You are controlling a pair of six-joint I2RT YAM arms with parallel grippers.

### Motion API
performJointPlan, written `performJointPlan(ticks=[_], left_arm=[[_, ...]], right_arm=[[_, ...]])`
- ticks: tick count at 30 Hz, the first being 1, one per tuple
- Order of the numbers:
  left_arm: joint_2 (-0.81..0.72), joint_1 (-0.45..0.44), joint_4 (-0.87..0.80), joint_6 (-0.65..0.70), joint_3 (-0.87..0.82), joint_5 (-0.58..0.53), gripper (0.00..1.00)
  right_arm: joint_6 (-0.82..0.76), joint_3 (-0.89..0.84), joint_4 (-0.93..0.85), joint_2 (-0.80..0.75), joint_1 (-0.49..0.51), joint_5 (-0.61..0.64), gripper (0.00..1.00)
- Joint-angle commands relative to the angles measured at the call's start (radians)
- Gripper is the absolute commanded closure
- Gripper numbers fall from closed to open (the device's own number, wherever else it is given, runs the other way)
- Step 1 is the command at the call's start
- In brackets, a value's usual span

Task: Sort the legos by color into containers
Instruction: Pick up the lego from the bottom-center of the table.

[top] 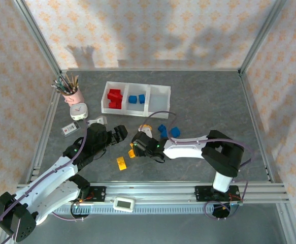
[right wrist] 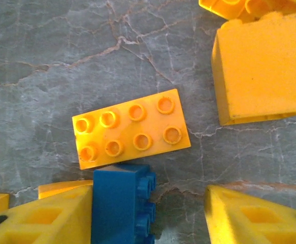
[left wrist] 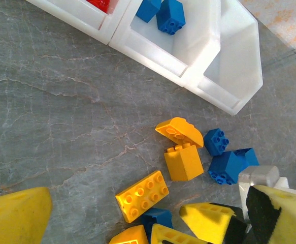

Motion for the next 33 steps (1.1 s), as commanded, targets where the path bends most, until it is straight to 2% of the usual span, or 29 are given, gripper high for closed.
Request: performJointPlan(ticks=[1,6,13,22,27,33], left_arm=[[-0.01,-0.005,-0.011,-0.014,-0.012,-0.026,0.01],[-0.007,-0.006,-0.009,-0.01,-0.01,-0.025,0.01],[-0.007,-0.005,-0.012,-0.008,-0.002,-0.022,0.01],[0.0,-0.005,-0.005,0.011,0.023,-0.021,0.01],[0.008,0.002,-0.009,0.048,0.068,-0.044,0.01],[0.027,0.046,-0.004,0.092,0.124,-0.055,0.01]], right_arm=[[-0.007,0.012,-0.009,0.017,0.001,0.015,0.46],[-0.022,0.027,-0.022,0.029,0.002,-0.012,0.49],[-0.023,0.045,-0.051,0.045,0.002,0.009,0.62],[-0.035,0.055,-0.083,-0.038,0.001,0.049,0.77],[-0.072,0.095,-0.123,-0.11,-0.025,0.082,0.79],[-0.136,0.194,-0.115,-0.093,-0.14,0.085,0.79]])
